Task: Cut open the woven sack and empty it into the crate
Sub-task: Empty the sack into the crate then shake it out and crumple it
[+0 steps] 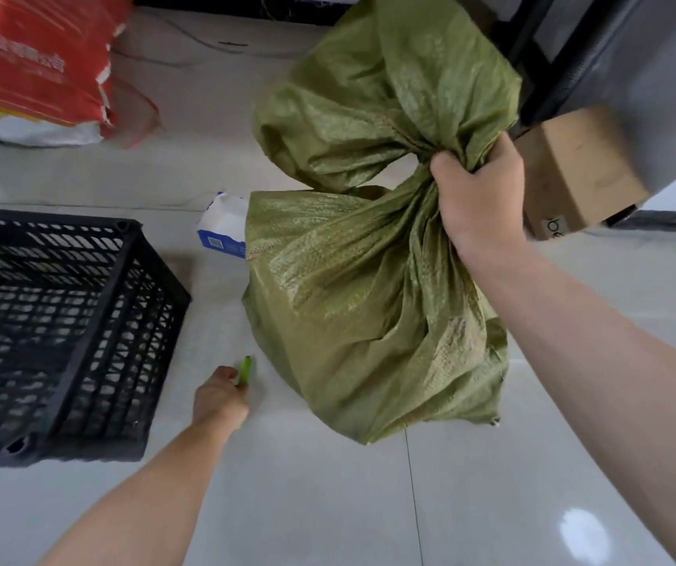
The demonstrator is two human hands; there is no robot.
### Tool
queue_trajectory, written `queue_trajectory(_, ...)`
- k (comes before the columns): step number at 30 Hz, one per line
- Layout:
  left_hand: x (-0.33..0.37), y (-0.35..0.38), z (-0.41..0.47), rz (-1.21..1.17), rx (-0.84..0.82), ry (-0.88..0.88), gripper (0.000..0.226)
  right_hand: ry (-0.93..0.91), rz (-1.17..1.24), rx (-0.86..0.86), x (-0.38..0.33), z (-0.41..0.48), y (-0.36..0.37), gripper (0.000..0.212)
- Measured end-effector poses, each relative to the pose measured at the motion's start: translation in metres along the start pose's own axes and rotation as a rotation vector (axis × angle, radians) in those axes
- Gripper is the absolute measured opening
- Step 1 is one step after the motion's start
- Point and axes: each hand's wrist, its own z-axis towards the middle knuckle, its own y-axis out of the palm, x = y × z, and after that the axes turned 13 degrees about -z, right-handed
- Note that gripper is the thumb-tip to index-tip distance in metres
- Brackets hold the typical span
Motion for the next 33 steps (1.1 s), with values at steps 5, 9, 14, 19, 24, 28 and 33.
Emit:
queue_trajectory(5,-0.022,0.014,0.001,0.101,-0.049,0.008,0.032,-0.037,0.056,0.036,-0.002,0.005,-0.003,0.014)
queue_trajectory(9,-0.032,0.030,-0.006,0.156,-0.066,0.041,0.024,-0.036,0.103,0.052,-0.003,0.003,-0.005,0.014)
queue_trajectory(14,-0.040,0.037,-0.007,0.289,-0.120,0.068,0.027,-0.016,0.167,0.020,-0.007,-0.001,-0.007,0.019)
queue_trajectory(19,-0.039,0.032,-0.011,0.264,-0.143,0.002,0.016,-0.036,0.204,0.017,-0.012,-0.004,-0.006,0.018)
queue_trajectory(24,-0.019,0.012,-0.012,0.062,-0.119,-0.010,0.026,-0.062,0.248,0.005,-0.022,-0.010,-0.001,0.017)
queue_trajectory(28,0.002,-0.010,0.005,-0.197,-0.079,-0.097,0.012,-0.079,0.294,0.013,-0.037,-0.012,-0.007,0.017)
queue_trajectory(33,0.050,-0.036,-0.005,-0.671,-0.101,-0.166,0.023,-0.112,0.310,0.018,-0.070,-0.015,-0.025,0.017)
